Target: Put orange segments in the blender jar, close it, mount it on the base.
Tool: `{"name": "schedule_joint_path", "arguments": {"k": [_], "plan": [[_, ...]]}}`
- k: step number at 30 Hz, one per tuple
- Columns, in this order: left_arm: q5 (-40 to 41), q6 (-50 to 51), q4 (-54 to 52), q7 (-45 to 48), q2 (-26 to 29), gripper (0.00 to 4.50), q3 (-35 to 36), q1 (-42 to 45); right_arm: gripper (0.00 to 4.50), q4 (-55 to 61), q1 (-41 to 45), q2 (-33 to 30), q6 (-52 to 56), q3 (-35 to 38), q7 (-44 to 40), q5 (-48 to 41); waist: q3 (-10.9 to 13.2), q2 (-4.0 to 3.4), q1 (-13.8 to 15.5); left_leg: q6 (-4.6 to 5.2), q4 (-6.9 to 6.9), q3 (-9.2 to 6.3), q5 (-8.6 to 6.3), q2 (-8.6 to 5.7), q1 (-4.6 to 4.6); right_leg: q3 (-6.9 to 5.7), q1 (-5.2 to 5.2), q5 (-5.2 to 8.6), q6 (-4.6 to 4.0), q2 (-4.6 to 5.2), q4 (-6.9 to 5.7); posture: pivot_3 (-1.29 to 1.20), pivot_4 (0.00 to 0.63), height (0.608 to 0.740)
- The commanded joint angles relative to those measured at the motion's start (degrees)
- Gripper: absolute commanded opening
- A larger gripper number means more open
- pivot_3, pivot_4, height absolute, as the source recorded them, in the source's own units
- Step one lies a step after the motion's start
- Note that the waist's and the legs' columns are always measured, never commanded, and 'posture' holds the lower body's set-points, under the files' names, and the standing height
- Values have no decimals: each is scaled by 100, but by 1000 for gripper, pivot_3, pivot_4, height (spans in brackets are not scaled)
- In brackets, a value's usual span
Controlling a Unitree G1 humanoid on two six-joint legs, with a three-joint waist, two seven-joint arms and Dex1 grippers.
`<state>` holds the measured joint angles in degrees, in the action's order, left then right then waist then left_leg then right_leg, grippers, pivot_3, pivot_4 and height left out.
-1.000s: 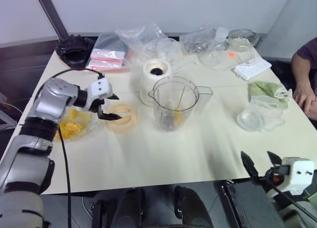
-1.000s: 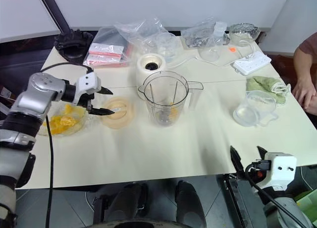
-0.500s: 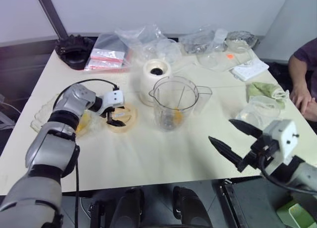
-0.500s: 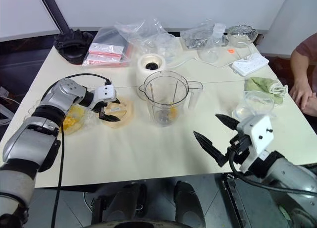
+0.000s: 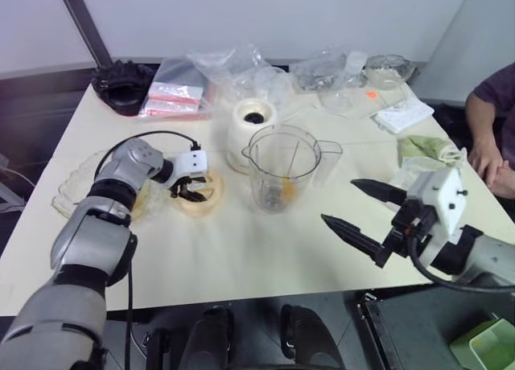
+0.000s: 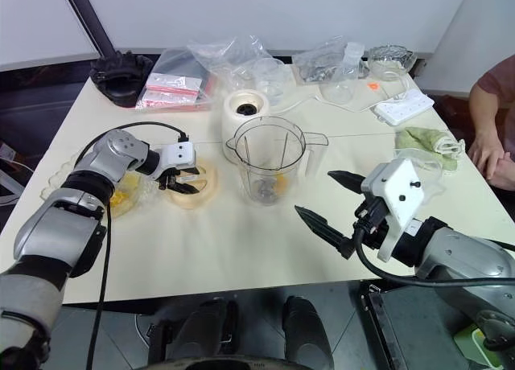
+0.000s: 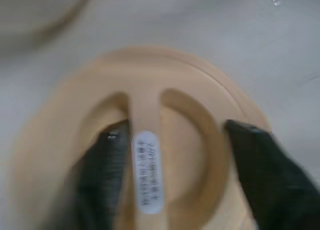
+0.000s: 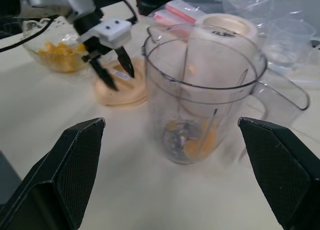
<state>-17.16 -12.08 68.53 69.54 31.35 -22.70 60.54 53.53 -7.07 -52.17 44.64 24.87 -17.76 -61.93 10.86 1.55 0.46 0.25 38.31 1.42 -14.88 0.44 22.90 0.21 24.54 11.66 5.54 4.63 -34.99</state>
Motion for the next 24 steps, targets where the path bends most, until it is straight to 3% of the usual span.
{"name": "schedule_joint_path", "arguments": {"k": [1, 2, 7, 10, 16, 20, 24], "plan": [[-232, -46, 119, -7, -2, 690, -114, -77, 4500, 24, 129, -41, -67, -55, 60, 106, -10, 9, 17, 0, 0, -2, 0, 5, 1, -3, 0, -1, -2, -4, 2, 0, 150, 740], [-251, -66, 126, -16, 0, 242, -114, -74, 4500, 19, 142, -31, -68, -83, 71, 136, -12, 7, 25, 0, 0, -1, 0, 5, 1, -4, 0, -1, -3, -4, 2, 0, 150, 740], [3, -121, 41, 117, 79, 223, 162, 37, 4500, -15, 142, 103, -140, -312, 126, 437, -13, 8, 25, 0, -1, 0, 0, 4, 15, -8, 4, -2, -4, -1, 10, 0, 150, 740], [405, 16, -221, 649, 173, 223, 546, 487, 4500, -104, 104, 232, -211, -448, 93, 689, -6, 18, 25, 0, 0, 1, 0, 4, 30, -9, 18, -3, -5, -2, 11, 0, 150, 740], [913, 394, -1047, 2050, 494, 223, 888, 1685, 4500, -313, -175, 373, -350, -587, -216, 1168, 2, 31, 51, 8, 61, -21, -4, 4, 155, -42, 97, -5, -4, -9, -6, 0, 150, 740], [1172, 273, -988, 2296, 904, 223, 220, 2837, 4500, -412, -322, 414, -448, -639, -493, 1376, 0, 27, 13, 39, 80, -5, -22, -7, 148, -28, 87, -4, -1, 5, 5, 0, 150, 740], [1508, 892, -301, 2296, 390, 223, 525, 3924, 4500, -626, -267, 608, -605, -743, -526, 1696, 2, 32, 55, 39, 92, -7, -22, -6, 150, -33, 85, -3, 0, 2, 1, 0, 150, 740]]}}
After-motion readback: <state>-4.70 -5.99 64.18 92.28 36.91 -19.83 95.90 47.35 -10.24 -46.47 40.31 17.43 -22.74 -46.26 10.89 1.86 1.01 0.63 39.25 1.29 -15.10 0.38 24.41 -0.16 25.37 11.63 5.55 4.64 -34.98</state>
